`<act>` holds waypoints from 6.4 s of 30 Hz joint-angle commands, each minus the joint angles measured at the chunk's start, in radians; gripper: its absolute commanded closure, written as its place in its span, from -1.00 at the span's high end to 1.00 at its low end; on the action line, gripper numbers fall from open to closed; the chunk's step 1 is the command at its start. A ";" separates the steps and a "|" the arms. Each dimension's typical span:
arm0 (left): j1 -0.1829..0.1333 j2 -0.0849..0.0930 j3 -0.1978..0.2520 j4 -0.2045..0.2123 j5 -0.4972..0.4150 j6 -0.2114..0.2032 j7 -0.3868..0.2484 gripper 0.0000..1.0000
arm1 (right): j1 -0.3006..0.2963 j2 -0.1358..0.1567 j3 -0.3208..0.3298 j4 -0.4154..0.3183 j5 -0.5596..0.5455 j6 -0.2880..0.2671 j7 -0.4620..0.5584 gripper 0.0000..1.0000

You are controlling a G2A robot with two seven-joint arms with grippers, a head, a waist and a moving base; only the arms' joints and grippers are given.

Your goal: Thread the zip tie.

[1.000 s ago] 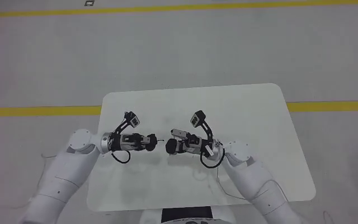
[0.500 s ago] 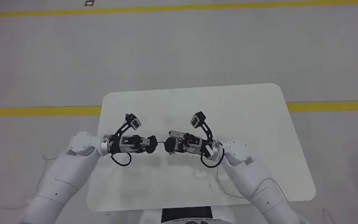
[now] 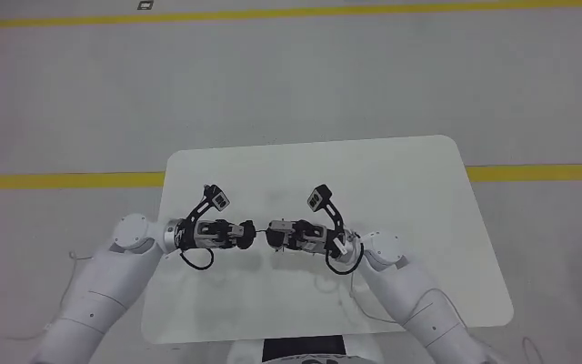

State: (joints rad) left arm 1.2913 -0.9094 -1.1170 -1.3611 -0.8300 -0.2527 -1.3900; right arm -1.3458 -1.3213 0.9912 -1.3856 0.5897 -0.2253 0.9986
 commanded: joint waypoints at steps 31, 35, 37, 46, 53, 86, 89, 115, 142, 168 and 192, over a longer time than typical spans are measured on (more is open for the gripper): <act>0.000 0.000 0.000 0.000 0.000 0.000 0.000 -1.00 | 0.032 -0.002 -0.038 0.047 0.026 -0.012 -0.011 -1.00; 0.000 0.000 0.000 0.000 0.000 0.000 0.000 -1.00 | 0.033 -0.002 -0.038 0.047 0.021 -0.014 -0.013 -1.00; 0.000 0.000 0.000 0.000 0.000 0.000 0.000 -1.00 | 0.033 -0.001 -0.038 0.046 0.015 -0.014 -0.017 -1.00; 0.001 0.000 0.000 -0.001 0.001 0.001 0.008 1.00 | 0.023 0.003 -0.033 0.030 -0.002 -0.028 -0.045 -1.00; 0.010 0.000 0.001 -0.018 0.028 0.011 0.066 1.00 | 0.014 0.007 -0.025 0.017 -0.022 -0.039 -0.072 -1.00; 0.017 -0.004 0.022 -0.037 0.056 0.020 0.124 1.00 | -0.010 0.009 -0.015 -0.022 -0.019 -0.074 -0.182 -1.00; 0.014 -0.007 0.030 -0.034 0.052 0.021 0.120 1.00 | -0.007 0.007 -0.021 -0.021 -0.011 -0.070 -0.181 -1.00; -0.004 -0.014 0.044 0.003 0.051 0.013 0.131 -0.46 | 0.013 0.010 -0.046 -0.004 -0.101 -0.009 -0.188 -1.00; -0.006 -0.013 0.056 0.002 0.096 0.025 0.146 -0.84 | -0.003 0.031 -0.036 -0.036 -0.171 0.041 -0.160 -1.00; -0.007 -0.012 0.061 0.003 0.107 0.023 0.145 -1.00 | 0.005 0.036 -0.052 -0.031 -0.163 0.041 -0.145 -1.00; -0.003 0.000 0.019 -0.001 0.104 -0.071 0.069 -1.00 | -0.013 0.046 -0.024 -0.035 -0.138 0.029 -0.186 1.00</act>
State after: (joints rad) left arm 1.2899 -0.9107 -1.0932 -1.3641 -0.7337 -0.3001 -1.3058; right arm -1.3585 -1.2759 0.9665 -1.4208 0.4502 -0.1955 0.8130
